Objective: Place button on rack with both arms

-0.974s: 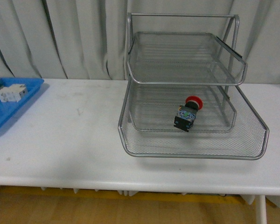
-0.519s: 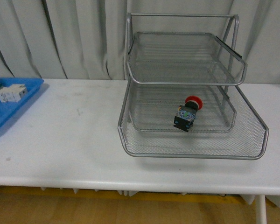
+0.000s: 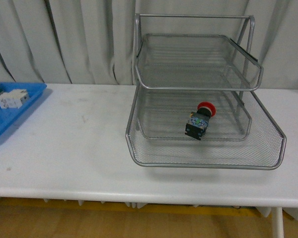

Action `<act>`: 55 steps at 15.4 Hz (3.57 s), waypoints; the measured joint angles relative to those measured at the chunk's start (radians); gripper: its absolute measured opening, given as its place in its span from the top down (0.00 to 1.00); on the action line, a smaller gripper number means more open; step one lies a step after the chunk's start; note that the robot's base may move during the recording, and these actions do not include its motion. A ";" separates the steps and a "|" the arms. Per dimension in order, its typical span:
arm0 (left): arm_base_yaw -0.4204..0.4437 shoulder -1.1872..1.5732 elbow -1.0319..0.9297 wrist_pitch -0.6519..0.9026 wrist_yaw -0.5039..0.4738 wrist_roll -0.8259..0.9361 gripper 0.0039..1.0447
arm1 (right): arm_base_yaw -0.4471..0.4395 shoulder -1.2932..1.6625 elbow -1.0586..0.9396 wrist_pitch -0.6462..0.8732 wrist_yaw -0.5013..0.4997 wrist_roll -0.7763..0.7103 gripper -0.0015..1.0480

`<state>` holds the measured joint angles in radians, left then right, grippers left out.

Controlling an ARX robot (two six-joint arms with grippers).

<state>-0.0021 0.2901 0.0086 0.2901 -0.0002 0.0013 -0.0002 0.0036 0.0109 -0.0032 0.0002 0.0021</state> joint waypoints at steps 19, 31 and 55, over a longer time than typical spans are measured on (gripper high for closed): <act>0.001 -0.281 0.000 -0.293 0.000 -0.001 0.33 | -0.008 0.006 0.006 -0.031 -0.026 0.001 0.06; 0.001 -0.281 0.000 -0.293 0.000 -0.001 0.06 | 0.189 1.571 0.781 0.167 -0.185 0.253 0.55; 0.001 -0.281 0.000 -0.293 0.000 -0.001 0.06 | 0.284 1.942 1.008 0.040 -0.118 0.131 0.98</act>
<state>-0.0010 0.0090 0.0090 -0.0032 -0.0002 0.0002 0.2836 1.9461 1.0187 0.0372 -0.1177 0.1329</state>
